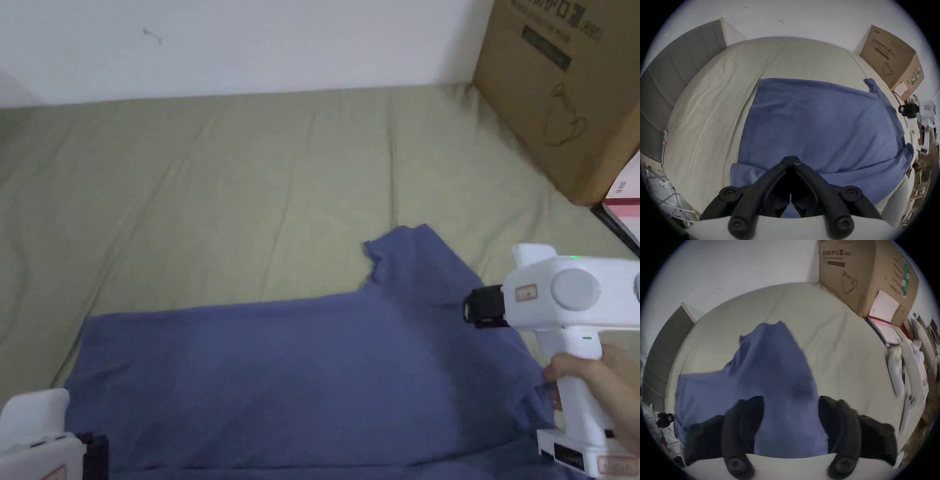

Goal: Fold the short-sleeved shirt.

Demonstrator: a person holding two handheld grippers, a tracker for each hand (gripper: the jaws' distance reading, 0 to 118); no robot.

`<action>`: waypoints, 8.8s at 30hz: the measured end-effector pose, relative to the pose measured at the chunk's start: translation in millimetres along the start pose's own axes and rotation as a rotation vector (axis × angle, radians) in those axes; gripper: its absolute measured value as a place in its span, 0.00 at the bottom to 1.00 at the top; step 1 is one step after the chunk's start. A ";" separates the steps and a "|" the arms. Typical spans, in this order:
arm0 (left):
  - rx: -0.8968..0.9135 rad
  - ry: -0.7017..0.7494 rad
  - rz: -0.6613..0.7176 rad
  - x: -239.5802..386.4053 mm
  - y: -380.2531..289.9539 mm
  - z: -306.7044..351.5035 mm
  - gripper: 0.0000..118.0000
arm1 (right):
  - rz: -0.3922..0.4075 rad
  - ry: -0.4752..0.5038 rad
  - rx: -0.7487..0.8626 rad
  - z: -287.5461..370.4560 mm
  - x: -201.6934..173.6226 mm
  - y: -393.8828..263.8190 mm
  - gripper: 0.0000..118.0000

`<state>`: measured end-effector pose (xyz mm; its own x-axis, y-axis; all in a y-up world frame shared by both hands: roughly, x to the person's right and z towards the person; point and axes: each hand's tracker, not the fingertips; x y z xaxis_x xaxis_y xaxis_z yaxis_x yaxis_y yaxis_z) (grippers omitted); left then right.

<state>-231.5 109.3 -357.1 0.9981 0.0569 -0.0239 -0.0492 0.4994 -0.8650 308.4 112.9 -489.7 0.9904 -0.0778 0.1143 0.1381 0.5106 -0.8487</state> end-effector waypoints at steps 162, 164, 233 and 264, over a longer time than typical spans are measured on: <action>-0.143 -0.550 0.135 99.1 -56.2 -8.8 0.01 | -0.184 0.183 0.058 145.6 -42.5 -241.4 0.04; -0.196 -0.566 0.096 116.0 -63.7 -19.6 0.01 | -0.166 0.184 0.052 143.3 -46.0 -240.5 0.04; -0.160 -0.592 0.372 -166.9 -55.0 -10.9 0.08 | 0.109 0.222 -0.099 124.8 -159.3 -218.6 0.04; -0.342 -0.445 -0.069 163.7 17.9 7.3 0.08 | -0.198 0.169 -0.077 126.8 -19.1 -253.0 0.04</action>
<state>-69.2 133.8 -372.8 0.8830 0.4301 0.1878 0.1042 0.2106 -0.9720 255.5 93.8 -211.8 0.9281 -0.3144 0.1996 0.3214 0.4056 -0.8557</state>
